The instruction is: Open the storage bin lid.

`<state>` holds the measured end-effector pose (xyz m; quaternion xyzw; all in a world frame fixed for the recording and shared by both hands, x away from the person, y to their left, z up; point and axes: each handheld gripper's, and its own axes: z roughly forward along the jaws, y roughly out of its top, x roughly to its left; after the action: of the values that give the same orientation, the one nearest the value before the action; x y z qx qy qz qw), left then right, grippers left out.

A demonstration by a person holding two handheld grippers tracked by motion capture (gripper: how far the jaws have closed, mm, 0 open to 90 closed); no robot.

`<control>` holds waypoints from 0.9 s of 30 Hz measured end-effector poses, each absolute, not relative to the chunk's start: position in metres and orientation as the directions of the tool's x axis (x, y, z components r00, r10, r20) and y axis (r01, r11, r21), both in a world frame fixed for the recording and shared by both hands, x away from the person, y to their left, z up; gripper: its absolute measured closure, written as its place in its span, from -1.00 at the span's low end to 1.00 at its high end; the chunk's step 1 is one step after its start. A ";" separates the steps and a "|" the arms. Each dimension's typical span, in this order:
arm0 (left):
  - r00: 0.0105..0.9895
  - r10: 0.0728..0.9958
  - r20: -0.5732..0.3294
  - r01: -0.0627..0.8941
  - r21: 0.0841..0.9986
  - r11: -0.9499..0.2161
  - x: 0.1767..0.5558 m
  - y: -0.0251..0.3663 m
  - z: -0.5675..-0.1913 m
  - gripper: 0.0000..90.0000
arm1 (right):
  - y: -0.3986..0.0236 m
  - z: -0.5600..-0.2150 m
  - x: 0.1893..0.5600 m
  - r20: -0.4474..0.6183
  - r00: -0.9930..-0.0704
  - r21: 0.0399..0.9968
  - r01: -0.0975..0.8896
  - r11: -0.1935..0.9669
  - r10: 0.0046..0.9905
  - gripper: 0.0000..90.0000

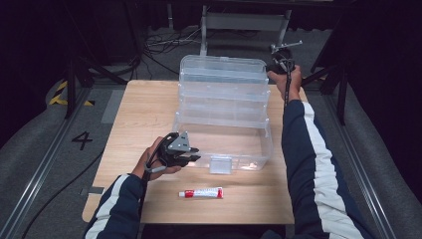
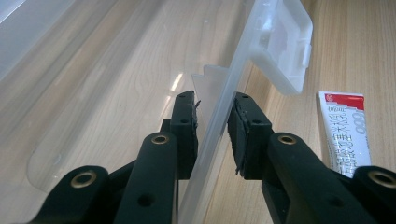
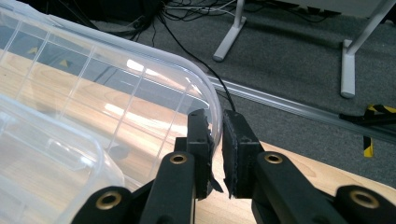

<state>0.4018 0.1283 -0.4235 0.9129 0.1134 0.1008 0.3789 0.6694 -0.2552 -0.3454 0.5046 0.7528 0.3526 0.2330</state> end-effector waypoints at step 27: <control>0.955 0.284 0.081 0.142 0.718 -0.682 0.402 0.130 -0.424 0.60 | -0.264 -0.370 0.675 0.044 -0.366 0.711 0.665 0.228 0.929 0.82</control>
<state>0.4024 0.1296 -0.4239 0.9122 0.1168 0.0933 0.3814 0.6749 -0.2641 -0.3698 0.5261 0.7576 0.3305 0.2002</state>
